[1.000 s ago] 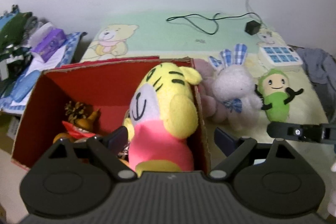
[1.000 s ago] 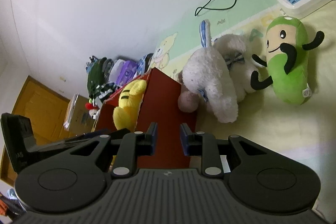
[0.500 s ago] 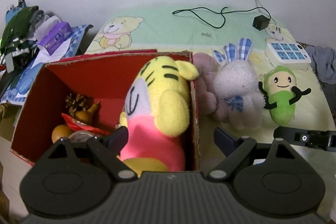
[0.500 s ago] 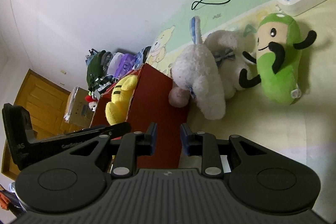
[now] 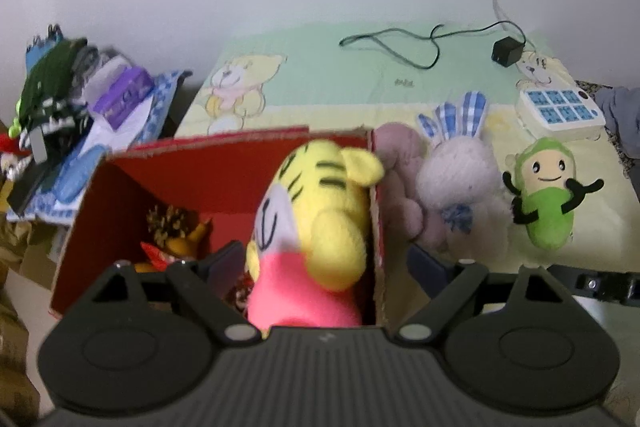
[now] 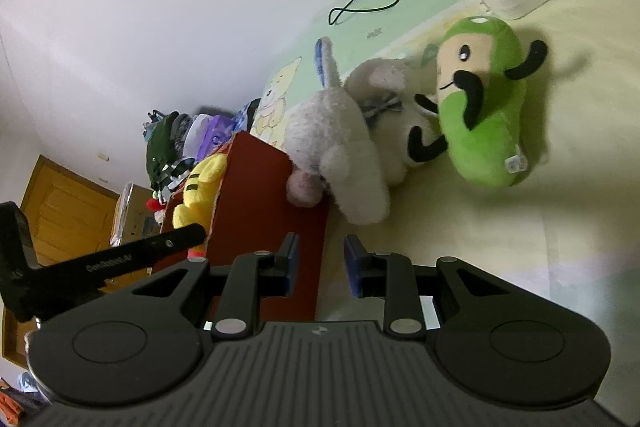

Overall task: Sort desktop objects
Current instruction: 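Move the right gripper to the green cucumber plush and grasp it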

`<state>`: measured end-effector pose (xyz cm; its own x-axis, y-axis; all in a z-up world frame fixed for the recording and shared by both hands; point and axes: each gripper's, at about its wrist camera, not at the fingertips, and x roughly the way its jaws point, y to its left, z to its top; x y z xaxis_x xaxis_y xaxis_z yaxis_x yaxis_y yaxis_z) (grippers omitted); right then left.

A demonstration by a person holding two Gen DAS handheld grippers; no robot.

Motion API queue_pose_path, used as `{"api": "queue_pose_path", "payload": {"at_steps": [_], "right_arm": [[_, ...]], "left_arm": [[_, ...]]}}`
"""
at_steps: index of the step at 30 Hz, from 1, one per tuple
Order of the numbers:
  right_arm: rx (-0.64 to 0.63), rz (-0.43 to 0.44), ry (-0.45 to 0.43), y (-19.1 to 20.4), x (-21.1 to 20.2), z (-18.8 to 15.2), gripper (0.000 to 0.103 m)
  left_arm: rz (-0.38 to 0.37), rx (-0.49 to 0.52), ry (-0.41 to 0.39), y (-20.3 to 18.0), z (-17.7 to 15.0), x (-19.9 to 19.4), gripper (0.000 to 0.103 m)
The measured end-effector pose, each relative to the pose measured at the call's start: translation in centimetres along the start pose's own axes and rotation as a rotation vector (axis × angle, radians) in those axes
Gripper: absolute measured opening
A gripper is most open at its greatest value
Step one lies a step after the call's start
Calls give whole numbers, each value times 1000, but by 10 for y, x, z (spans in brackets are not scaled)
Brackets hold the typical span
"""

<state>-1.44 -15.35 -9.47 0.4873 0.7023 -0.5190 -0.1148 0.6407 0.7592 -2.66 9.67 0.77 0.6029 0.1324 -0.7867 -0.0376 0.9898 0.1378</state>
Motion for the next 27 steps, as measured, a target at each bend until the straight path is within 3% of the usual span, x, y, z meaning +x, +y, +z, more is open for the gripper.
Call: {"api": "queue_pose_path", "payload": {"at_steps": [6, 13, 19, 27], "right_arm": [[10, -20, -27, -6, -7, 3, 31], [21, -56, -75, -18, -23, 9, 32], [48, -103, -119, -34, -35, 15, 32], [95, -148, -157, -54, -39, 26, 39]], "left_arm": [[-61, 39, -68, -20, 16, -14, 90], [-166, 97, -51, -63, 22, -6, 90], [-267, 152, 1, -99, 13, 14, 90], [-427, 106, 109, -112, 7, 51, 86]]}}
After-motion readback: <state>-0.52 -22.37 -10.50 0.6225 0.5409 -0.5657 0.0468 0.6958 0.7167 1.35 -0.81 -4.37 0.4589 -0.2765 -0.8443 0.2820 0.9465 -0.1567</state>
